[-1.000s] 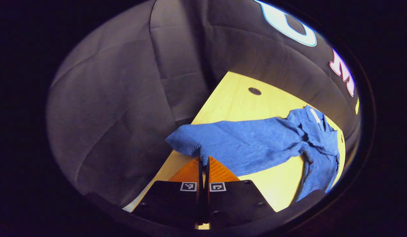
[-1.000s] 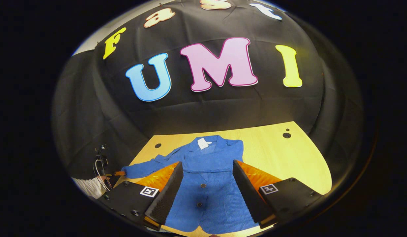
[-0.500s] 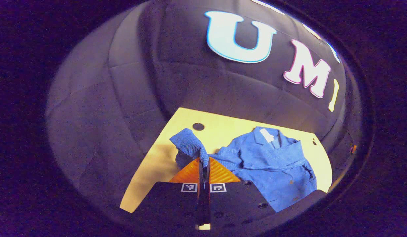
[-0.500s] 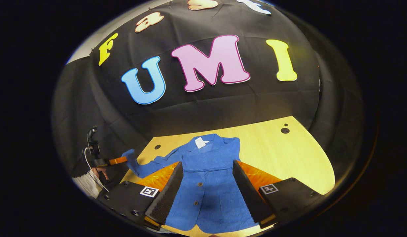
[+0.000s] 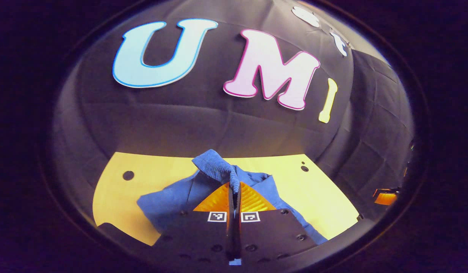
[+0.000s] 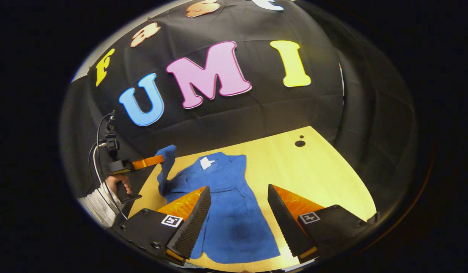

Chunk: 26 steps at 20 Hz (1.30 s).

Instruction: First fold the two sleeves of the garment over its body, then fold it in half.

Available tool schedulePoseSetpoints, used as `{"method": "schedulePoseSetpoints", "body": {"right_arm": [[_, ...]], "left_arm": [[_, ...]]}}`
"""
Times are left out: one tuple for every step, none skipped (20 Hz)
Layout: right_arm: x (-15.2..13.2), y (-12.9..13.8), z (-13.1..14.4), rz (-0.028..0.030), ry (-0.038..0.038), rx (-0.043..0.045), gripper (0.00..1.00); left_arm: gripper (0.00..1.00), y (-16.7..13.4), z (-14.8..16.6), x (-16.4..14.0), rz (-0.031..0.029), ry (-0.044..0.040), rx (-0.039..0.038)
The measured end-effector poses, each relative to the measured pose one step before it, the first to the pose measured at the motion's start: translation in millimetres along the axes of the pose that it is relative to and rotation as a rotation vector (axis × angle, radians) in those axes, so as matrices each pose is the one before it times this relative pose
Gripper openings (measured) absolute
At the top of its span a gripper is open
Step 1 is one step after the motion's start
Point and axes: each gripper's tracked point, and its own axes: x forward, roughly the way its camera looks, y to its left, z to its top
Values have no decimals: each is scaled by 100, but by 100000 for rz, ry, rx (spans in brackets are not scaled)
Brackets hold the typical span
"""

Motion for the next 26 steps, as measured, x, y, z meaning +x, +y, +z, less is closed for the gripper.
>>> {"method": "schedulePoseSetpoints", "body": {"right_arm": [[-145, -1019, -162, -1565, 536, -19, 95], [-169, -883, -54, -1167, 243, 293, 96], [31, -605, -190, -958, 414, 526, 95], [17, -762, -177, -927, 454, 852, 95], [65, -720, -354, -582, 840, 956, 95], [149, -613, -402, -533, 864, 771, 95], [254, -554, -431, -565, 1242, 709, 95], [446, -376, -359, -268, 1297, 807, 96], [228, -329, -126, 107, 929, 712, 95], [456, -34, -184, 257, 640, 205, 96], [423, -24, -264, 579, 523, -120, 96], [445, -51, -70, 74, 470, -258, 95], [356, -90, -233, -10, 899, -172, 95], [346, -8, -107, 194, 502, 113, 95], [76, 31, -105, 255, 377, 73, 96], [179, -47, -48, 187, 362, -59, 96], [242, -50, -273, 124, 622, 20, 96], [150, 0, -159, 186, 612, 149, 95], [251, 3, -173, 228, 622, 122, 96], [282, 1, -172, 151, 729, 97, 95], [238, 113, -216, 384, 707, 171, 95], [222, 283, -61, 835, 258, 99, 95], [227, 278, -240, 669, 584, -158, 96], [349, 295, -260, 606, 894, -543, 96], [289, 403, -211, 645, 727, -574, 96], [232, 381, -203, 950, 758, -424, 96]], "left_arm": [[0, -1143, -1169, 2079, -362, 5879, -463], [0, -338, -828, 2073, 513, 5076, 420], [0, -117, -638, 1724, 1739, 3345, 2219], [0, -263, -771, 1421, 2921, 2930, 2262], [0, -366, -435, 1104, 1852, 2590, 1348], [0, -642, -263, 912, 267, 2045, 43], [0, -567, -103, 748, -1197, 1254, -213], [0, -145, -190, 927, -554, 913, 383], [0, -147, -115, 960, 272, 889, 742], [0, -264, -119, 1009, -104, 790, 1113], [0, -477, -259, 891, -2088, 1033, 951], [0, -276, -289, 661, -1623, 1313, 474], [0, -189, -444, 636, -863, 1927, 26], [0, -154, -501, 287, -749, 1998, -189], [1, -666, -100, 120, -2592, -190, -185], [2, -1291, 210, -191, -6274, -1658, -1603], [8, -1524, 466, -13, -7734, -2226, -2425], [13, -1719, 270, -640, -7061, -3389, -2283], [45, -730, 724, -774, -1596, -3841, -35], [77, 368, 623, -791, 2598, -3416, 1971], [86, 523, 433, -1024, 3548, -1558, 3369], [85, 253, 80, -1197, 2624, -460, 3380], [85, 271, -99, -1492, 3864, 13, 2345], [85, 155, 28, -1543, 1762, -1258, 1547], [85, 157, -154, -1711, 1948, -825, 760], [85, 477, -425, -1769, 2261, -804, 53]]}}
